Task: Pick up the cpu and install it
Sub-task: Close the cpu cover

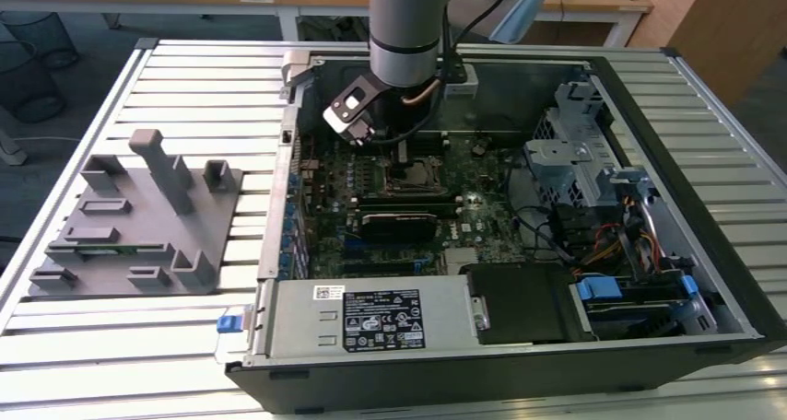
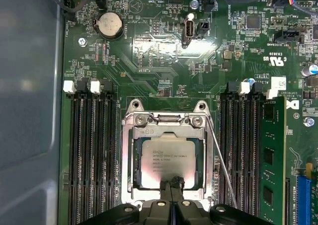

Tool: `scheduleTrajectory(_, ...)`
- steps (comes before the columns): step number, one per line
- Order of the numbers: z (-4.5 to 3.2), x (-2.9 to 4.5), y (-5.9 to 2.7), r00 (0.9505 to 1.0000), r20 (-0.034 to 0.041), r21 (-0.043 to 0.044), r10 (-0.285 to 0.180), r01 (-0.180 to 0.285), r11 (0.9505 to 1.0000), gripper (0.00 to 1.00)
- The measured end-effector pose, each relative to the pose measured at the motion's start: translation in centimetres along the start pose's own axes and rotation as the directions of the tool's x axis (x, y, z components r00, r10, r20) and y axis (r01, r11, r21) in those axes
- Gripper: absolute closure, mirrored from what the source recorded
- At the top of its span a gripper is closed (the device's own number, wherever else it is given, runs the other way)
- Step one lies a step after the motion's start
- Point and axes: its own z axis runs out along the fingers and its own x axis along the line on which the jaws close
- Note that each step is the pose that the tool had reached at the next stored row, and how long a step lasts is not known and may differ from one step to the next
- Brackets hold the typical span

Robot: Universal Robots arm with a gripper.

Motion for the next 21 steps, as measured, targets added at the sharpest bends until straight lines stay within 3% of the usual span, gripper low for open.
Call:
scheduleTrajectory(12,-0.84,0.00,0.10,1.0000,-0.0003,0.0011,0.000,0.000,1.0000,0.89)
scheduleTrajectory(17,-0.84,0.00,0.90,1.0000,0.0000,0.0098,0.000,0.000,1.0000,0.89)
scheduleTrajectory(21,-0.83,0.00,1.57,1.0000,0.0000,0.0117,0.000,0.000,0.9999,0.89)
